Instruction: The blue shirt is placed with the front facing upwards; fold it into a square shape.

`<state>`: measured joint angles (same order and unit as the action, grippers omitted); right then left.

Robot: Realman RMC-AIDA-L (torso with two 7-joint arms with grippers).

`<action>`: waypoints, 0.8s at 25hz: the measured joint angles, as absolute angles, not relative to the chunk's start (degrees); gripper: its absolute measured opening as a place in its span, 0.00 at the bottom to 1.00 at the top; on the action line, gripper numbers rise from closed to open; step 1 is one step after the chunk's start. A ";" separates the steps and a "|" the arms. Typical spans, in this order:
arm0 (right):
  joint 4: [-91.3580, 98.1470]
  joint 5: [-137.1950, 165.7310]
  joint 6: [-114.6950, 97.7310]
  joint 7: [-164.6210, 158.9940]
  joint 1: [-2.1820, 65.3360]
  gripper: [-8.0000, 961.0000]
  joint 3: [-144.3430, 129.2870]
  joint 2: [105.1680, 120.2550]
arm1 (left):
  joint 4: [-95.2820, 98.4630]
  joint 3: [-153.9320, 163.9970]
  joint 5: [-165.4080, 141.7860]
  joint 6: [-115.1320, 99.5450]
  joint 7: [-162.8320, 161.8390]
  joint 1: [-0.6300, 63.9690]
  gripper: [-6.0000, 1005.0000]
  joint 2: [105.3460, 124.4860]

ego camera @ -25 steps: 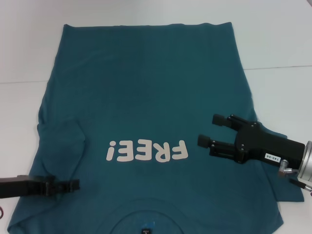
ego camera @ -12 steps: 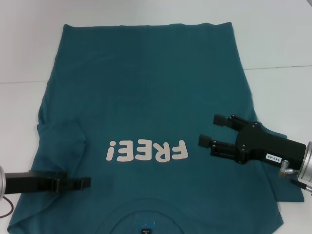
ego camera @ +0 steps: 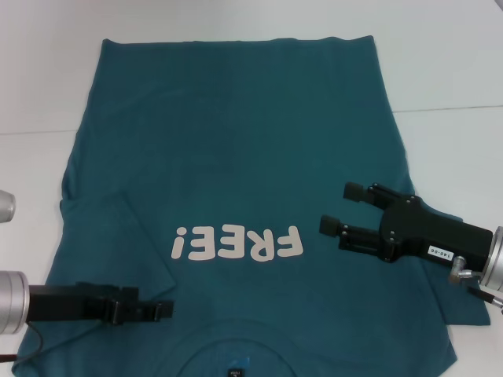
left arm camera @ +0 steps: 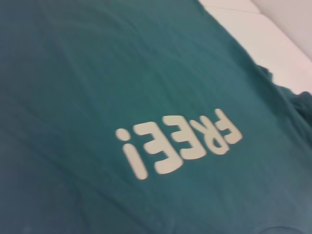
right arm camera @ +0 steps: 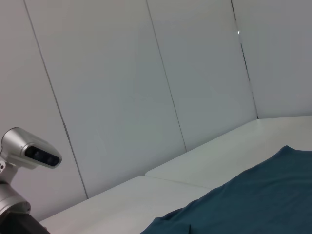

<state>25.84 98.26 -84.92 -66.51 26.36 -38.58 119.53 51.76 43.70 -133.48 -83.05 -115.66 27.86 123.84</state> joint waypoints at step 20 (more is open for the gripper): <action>30.28 99.56 -81.50 -78.58 22.73 0.94 -33.31 117.73 | 50.92 37.28 -124.80 -79.03 -110.02 26.54 0.90 123.61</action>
<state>30.28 99.56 -81.50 -78.58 22.73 -33.31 117.73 50.92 37.28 -124.80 -79.03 -110.02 26.54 123.61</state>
